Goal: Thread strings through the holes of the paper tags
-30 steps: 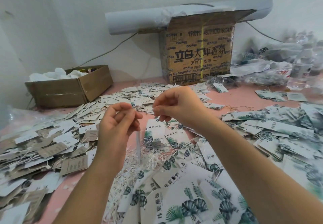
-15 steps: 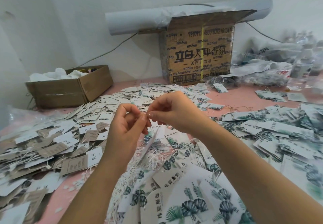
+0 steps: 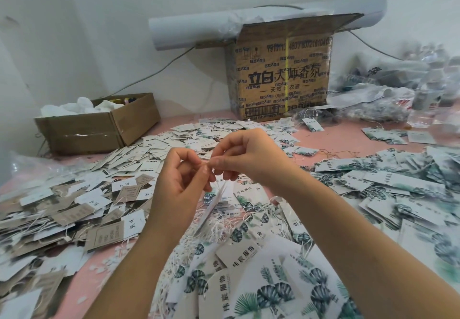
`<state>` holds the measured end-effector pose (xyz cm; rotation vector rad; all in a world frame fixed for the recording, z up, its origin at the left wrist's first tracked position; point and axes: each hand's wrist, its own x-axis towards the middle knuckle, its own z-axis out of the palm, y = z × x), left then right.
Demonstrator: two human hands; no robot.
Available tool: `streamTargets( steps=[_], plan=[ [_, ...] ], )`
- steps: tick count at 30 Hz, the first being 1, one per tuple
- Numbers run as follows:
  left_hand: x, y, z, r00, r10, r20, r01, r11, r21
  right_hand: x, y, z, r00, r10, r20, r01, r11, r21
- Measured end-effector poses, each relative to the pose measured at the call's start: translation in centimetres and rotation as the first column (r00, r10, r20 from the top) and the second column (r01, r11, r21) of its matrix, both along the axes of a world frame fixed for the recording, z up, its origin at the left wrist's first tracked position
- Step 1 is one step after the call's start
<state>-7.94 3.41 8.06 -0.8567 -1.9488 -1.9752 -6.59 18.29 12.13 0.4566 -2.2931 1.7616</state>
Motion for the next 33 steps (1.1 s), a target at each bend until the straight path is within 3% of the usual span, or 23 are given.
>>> streamTargets(
  steps=[8, 17, 25, 30, 33],
  plan=[
    [0.1, 0.1, 0.0, 1.0, 0.004, -0.019, -0.004, 1.0, 0.015, -0.1, -0.2, -0.2, 1.0, -0.03, 0.009, 0.03, 1.0, 0.002],
    [-0.4, -0.8, 0.4, 0.992, 0.077, 0.1, -0.087, 0.991, 0.106, 0.5, -0.7, 0.3, 0.994, 0.112, 0.006, -0.112, 0.993, -0.046],
    [-0.9, -0.4, -0.5, 0.992, 0.082, 0.097, -0.077, 0.996, -0.052, 0.9, -1.2, 0.6, 0.984, 0.171, -0.05, -0.17, 0.985, 0.02],
    [-1.1, -1.3, -0.3, 0.995, 0.045, 0.087, -0.013, 0.943, -0.331, 1.0, -1.1, 1.0, 0.972, 0.143, -0.187, -0.159, 0.984, -0.076],
    [-1.4, -1.2, -0.8, 0.992, 0.12, 0.042, -0.099, 0.936, -0.339, 0.9, -1.0, 1.0, 0.965, 0.114, -0.235, -0.146, 0.982, -0.124]
  ],
)
